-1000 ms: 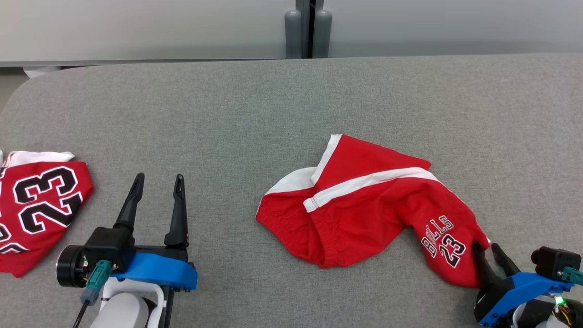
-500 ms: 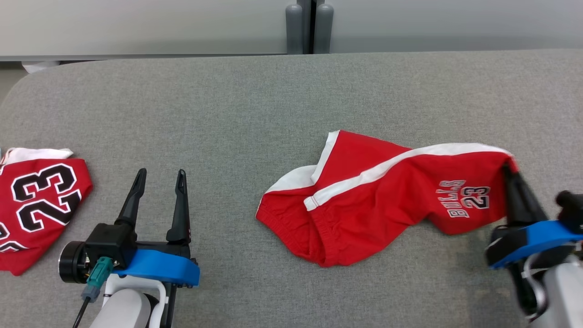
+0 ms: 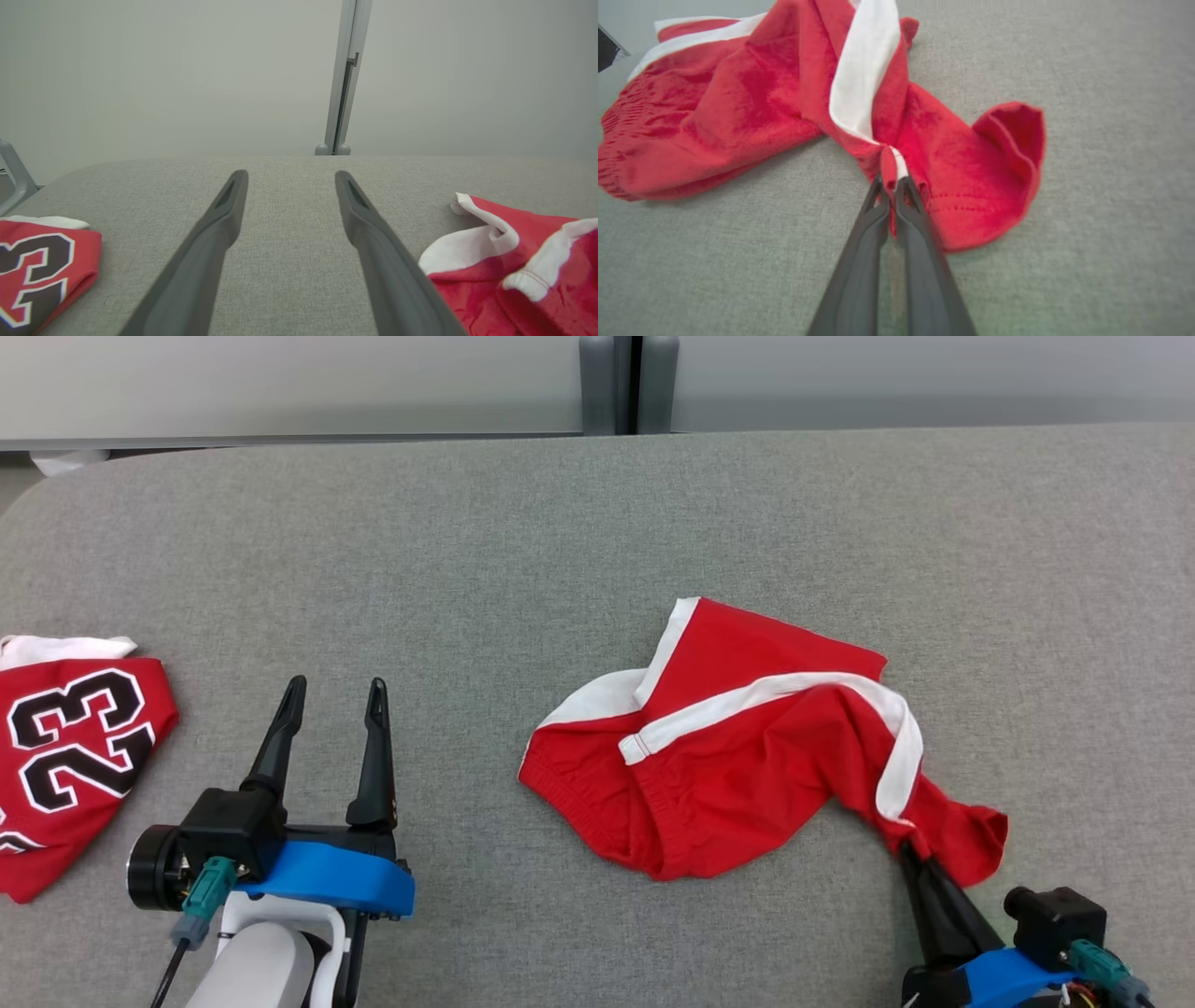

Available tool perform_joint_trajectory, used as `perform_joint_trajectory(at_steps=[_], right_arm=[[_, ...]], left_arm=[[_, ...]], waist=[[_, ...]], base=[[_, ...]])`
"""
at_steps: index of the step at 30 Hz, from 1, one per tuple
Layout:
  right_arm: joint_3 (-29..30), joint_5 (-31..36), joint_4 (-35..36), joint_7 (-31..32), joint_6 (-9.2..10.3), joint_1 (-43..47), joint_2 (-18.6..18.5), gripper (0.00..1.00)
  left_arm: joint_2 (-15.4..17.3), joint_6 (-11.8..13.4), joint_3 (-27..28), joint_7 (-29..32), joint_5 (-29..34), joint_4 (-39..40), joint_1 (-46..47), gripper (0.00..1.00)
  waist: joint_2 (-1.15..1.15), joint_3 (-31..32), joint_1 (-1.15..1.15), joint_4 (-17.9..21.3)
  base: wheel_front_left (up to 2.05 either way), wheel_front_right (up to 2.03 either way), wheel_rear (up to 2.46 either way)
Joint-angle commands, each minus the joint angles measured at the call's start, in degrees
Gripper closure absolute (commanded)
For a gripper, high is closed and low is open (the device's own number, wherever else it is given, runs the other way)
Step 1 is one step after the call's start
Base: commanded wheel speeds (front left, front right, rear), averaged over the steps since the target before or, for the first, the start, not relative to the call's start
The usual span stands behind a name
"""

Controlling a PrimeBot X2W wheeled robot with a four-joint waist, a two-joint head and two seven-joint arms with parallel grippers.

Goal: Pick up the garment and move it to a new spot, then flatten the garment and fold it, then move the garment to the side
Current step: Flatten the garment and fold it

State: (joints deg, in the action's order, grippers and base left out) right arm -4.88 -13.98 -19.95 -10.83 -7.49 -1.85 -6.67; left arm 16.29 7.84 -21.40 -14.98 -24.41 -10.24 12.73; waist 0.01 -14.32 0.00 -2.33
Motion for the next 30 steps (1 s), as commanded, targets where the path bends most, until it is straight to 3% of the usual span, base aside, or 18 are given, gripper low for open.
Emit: perform_joint_trajectory(at_steps=[1, 7, 14, 23, 30], right_arm=[[0.47, -0.49, 1.56, -1.08, -0.01, 0.44, 0.53, 0.00], [1.84, -0.91, 8.48, -2.49, -0.01, 1.02, 0.10, 0.00], [4.07, -2.40, 17.23, 0.51, -0.01, 2.30, -0.84, 0.00], [10.79, -2.86, 20.88, 6.15, -0.01, 3.72, -1.96, 0.00], [12.07, -2.26, 22.77, 8.27, -0.01, 4.62, -1.38, 0.00]], left_arm=[[0.22, -0.20, 0.42, -0.26, 0.22, -0.24, 0.67, 0.00], [0.64, 0.27, 1.39, -0.27, 0.51, -0.31, -0.92, 0.00], [0.98, 0.80, 1.93, -0.27, 0.75, 0.03, -2.67, 0.00], [1.76, 1.22, 1.47, 0.08, 0.89, 0.58, -4.46, 0.00], [2.37, 1.66, 1.25, 0.71, 0.66, 1.41, -5.29, 0.00]], waist=[[-0.01, 0.25, 0.00, 0.24], [-0.01, 1.78, 0.00, 0.83], [-0.01, 3.90, 0.00, 1.29], [-0.01, 6.03, 0.00, 1.27], [-0.01, 6.41, 0.00, 1.15]], base=[[0.00, 0.00, 0.00], [0.00, 0.00, 0.00], [0.00, 0.00, 0.00], [0.00, 0.00, 0.00], [0.00, 0.00, 0.00]])
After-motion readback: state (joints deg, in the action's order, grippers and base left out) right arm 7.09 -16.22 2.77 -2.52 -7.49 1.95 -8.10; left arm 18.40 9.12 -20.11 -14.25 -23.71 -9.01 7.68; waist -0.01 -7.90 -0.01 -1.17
